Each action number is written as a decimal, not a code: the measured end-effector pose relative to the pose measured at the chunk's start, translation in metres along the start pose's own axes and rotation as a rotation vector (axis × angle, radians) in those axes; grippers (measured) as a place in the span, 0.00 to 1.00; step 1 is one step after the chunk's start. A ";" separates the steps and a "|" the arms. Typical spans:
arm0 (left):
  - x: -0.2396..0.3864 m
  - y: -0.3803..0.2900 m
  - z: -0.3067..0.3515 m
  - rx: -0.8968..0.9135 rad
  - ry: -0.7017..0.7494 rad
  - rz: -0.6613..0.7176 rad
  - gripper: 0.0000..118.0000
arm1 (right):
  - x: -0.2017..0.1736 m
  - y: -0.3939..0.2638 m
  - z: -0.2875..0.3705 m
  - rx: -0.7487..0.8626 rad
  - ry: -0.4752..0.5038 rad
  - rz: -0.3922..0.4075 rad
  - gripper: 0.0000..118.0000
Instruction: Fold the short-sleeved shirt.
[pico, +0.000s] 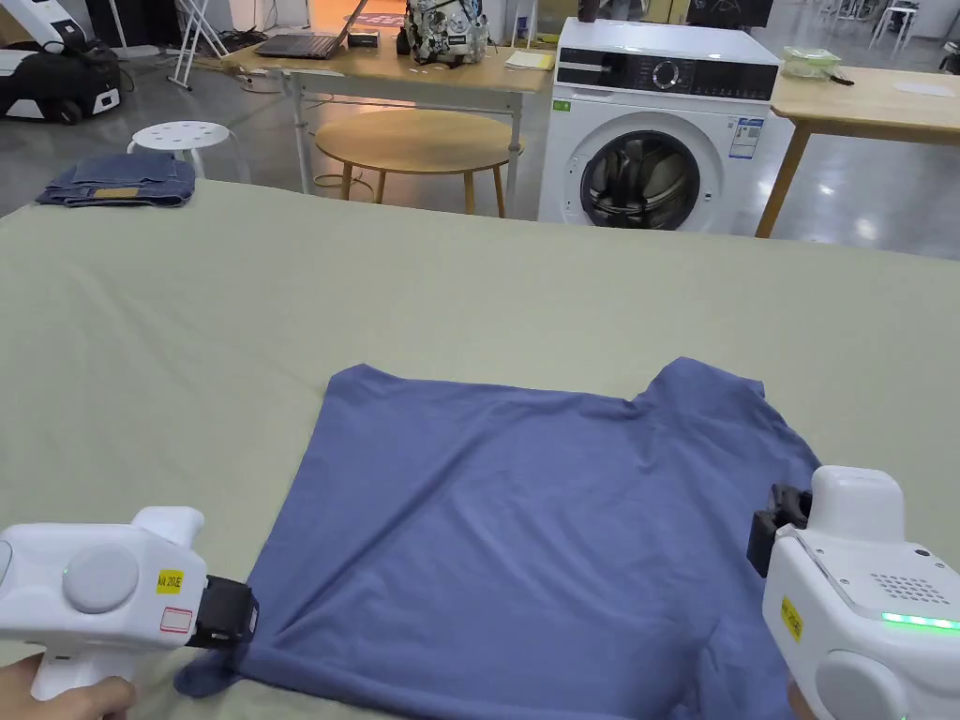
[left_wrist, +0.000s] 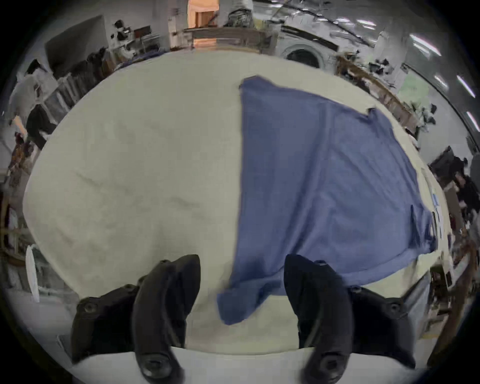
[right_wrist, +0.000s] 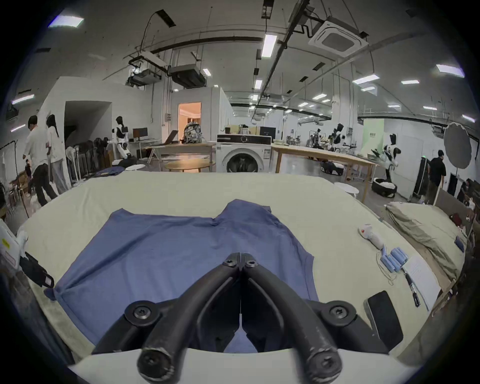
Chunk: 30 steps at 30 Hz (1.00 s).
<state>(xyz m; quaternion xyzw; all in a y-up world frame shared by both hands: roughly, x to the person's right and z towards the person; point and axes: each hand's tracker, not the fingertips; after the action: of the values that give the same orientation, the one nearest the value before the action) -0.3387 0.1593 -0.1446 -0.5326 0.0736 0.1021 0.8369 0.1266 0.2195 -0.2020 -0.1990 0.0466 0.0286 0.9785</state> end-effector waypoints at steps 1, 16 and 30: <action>-0.003 -0.002 -0.002 0.008 0.021 0.037 0.57 | 0.000 -0.002 0.000 -0.006 -0.001 0.002 0.00; 0.012 -0.017 -0.025 -0.084 0.072 -0.122 0.39 | 0.006 -0.026 -0.003 -0.087 -0.010 -0.001 0.00; 0.018 -0.020 -0.021 -0.065 -0.003 -0.153 0.03 | 0.036 -0.034 0.002 -0.250 -0.009 0.005 0.00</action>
<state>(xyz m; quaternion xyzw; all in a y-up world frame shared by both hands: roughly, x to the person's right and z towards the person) -0.3163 0.1332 -0.1401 -0.5634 0.0278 0.0409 0.8247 0.1650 0.1900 -0.1911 -0.3190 0.0387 0.0374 0.9462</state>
